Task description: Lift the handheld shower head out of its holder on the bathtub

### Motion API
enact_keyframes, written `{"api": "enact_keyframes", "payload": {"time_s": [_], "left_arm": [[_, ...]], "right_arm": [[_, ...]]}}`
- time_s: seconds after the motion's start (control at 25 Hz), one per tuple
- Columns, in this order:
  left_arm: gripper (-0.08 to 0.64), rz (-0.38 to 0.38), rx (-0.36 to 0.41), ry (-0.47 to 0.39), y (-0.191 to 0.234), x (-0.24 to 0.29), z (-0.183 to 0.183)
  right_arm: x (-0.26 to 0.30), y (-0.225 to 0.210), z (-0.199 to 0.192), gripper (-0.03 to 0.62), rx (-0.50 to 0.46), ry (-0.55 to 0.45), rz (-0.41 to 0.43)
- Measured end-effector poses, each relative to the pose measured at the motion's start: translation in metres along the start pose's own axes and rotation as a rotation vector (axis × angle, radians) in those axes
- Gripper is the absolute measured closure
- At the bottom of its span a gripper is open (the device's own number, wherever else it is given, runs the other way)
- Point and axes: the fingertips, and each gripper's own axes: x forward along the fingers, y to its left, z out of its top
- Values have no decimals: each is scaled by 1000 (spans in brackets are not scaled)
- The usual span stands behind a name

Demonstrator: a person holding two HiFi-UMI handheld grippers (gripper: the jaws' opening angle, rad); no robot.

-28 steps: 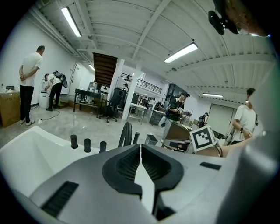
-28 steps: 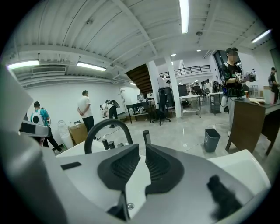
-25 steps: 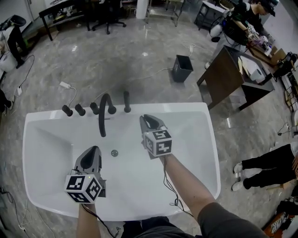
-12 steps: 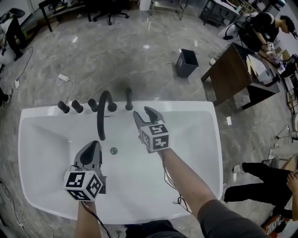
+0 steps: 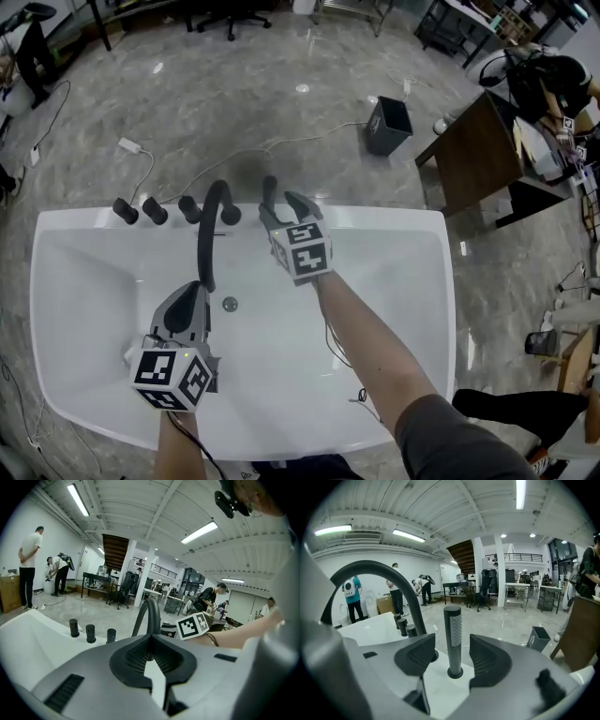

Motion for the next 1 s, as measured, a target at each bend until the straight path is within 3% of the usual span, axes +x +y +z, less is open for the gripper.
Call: {"api": "enact_keyframes", "payload": {"time_s": [0.24,0.48,0.76,0.8,0.84,1.0], "left_arm": [[538,-5,-11,-8,7,4,1],[538,20,69,4,2,5,4],[538,9,32,9,4,6,3],[538,11,31,10,4,5,3],[538,13,27,10,4,5,3],[538,15,10,6,5,4,3]], "right_arm": [[24,-8,0,376,-6,-10,-25],[36,-5,5,376,-39,-27,-15],[50,1,-1,379,-49,-6,20],[49,0,-1,390,-54,-4,15],[49,0,-1,442,-62,0,12],[43,6,-3,449,-108,38,36]]}}
